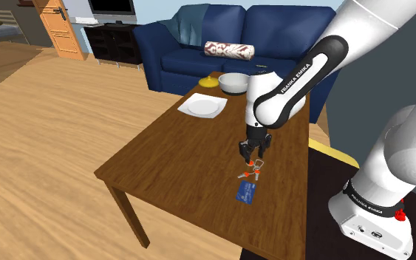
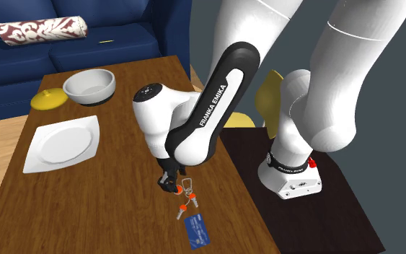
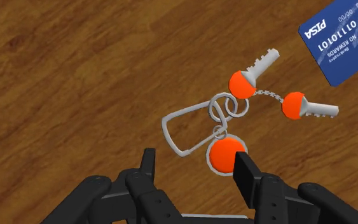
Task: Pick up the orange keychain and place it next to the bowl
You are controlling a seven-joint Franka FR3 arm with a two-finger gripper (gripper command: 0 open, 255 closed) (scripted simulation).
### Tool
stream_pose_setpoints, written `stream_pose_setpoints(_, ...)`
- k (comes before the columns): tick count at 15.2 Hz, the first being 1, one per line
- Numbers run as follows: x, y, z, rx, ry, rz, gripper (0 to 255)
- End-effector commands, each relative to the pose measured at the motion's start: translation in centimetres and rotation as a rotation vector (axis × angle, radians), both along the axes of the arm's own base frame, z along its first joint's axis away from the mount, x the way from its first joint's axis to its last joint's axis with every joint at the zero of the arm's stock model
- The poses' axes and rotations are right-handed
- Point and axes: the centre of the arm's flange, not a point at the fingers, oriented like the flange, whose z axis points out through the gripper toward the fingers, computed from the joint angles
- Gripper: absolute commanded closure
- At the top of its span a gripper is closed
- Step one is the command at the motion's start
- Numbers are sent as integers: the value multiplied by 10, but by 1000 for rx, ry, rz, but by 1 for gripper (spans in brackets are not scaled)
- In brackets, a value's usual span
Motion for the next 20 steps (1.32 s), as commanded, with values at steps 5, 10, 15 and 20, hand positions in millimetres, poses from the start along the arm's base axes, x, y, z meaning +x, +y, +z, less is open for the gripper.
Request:
stream_pose_setpoints(5, 0, 3, 3, 0, 3, 5, 255)
stream_pose_setpoints(10, 0, 3, 29, 0, 3, 5, 255)
stream_pose_setpoints(15, -45, 27, 36, -43, -61, -386, 0)
stream_pose_setpoints(20, -71, 56, 32, -75, -107, -679, 0)
